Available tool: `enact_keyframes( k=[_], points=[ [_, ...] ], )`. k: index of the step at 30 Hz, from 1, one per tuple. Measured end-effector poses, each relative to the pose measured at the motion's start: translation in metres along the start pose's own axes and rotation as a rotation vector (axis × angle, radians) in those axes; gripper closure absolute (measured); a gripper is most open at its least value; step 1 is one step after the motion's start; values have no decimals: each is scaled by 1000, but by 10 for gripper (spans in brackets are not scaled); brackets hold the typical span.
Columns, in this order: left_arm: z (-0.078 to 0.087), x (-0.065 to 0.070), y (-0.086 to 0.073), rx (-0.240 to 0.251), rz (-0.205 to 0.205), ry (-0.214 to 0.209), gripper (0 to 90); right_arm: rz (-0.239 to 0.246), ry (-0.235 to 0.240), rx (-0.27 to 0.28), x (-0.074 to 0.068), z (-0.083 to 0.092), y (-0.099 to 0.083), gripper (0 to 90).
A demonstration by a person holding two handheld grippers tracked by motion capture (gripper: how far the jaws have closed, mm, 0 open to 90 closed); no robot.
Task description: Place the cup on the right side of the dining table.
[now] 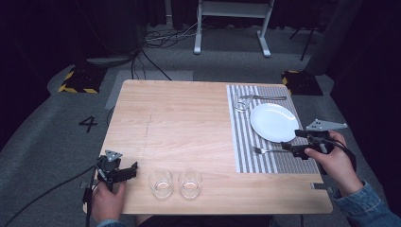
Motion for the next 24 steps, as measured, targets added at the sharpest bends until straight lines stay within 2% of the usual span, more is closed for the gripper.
enact_keyframes(
  k=[10,24],
  points=[
    [0,0,0,0,0,0,138,13,14,-41,-8,8,-30,188],
    [0,0,0,0,0,0,138,-14,47,-68,-22,-1,-69,187]
  ],
)
Point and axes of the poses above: each handheld gripper's, and its own axes: z roughly backward along the jaws, y roughly out of its top, x roughly to its right, the point moved 6 cm from there along -z, roughly forward along the jaws, and after that the axes turned 3 degrees about z, right-handed, at the moved point
